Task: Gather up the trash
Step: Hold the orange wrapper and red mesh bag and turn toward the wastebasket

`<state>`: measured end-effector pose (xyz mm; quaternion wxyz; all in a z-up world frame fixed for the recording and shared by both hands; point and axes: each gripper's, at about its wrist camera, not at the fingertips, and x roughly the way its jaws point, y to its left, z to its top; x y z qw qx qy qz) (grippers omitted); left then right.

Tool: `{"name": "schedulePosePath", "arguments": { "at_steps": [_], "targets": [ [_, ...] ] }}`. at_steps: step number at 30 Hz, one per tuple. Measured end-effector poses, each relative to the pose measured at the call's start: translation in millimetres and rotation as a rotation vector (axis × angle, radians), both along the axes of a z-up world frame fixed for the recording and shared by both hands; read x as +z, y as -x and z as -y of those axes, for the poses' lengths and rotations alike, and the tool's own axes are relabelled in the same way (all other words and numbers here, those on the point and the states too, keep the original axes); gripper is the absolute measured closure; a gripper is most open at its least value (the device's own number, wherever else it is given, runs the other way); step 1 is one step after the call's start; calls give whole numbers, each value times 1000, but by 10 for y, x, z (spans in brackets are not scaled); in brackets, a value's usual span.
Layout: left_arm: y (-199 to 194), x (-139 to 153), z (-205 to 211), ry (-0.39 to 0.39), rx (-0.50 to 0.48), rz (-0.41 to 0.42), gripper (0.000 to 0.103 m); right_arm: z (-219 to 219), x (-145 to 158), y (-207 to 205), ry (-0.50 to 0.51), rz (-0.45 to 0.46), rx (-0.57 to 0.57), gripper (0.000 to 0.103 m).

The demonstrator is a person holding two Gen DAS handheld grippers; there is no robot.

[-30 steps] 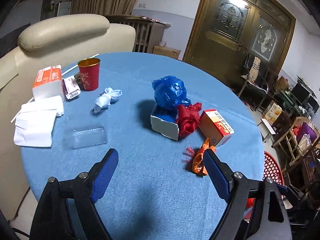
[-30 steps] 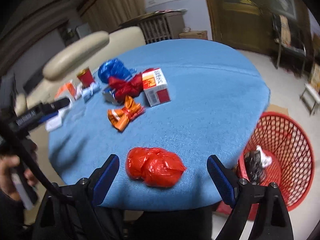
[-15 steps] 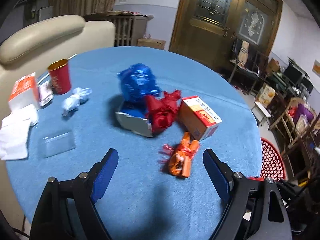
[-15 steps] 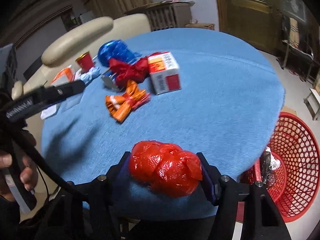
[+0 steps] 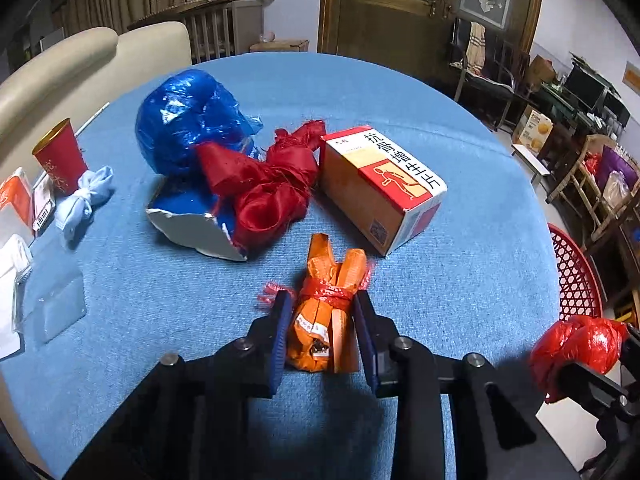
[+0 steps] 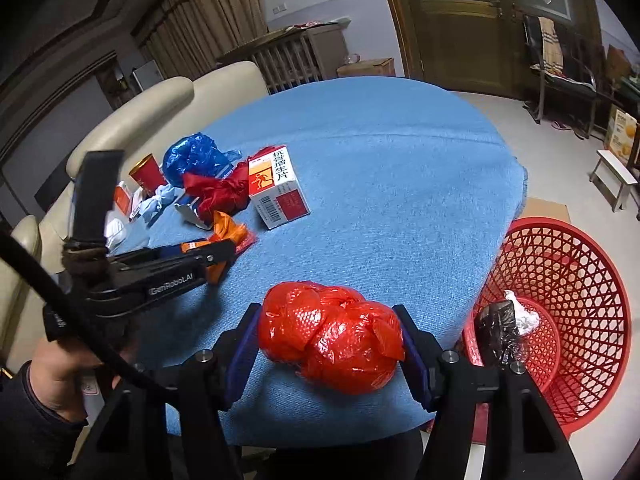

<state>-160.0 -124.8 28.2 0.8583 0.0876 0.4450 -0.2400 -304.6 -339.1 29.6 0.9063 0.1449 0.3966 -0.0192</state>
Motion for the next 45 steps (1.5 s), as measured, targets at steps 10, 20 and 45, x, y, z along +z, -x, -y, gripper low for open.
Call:
{"name": "schedulePosePath", "arguments": {
  "at_steps": [10, 20, 45],
  "targets": [
    [111, 205, -251, 1, 73, 34, 71, -53, 79, 18, -8, 15, 1, 37],
    [157, 433, -389, -3, 130, 75, 71, -157, 233, 43, 5, 48, 8, 37],
    [210, 543, -435, -9, 151, 98, 71, -180, 289, -282, 57, -9, -43, 36]
  ]
}}
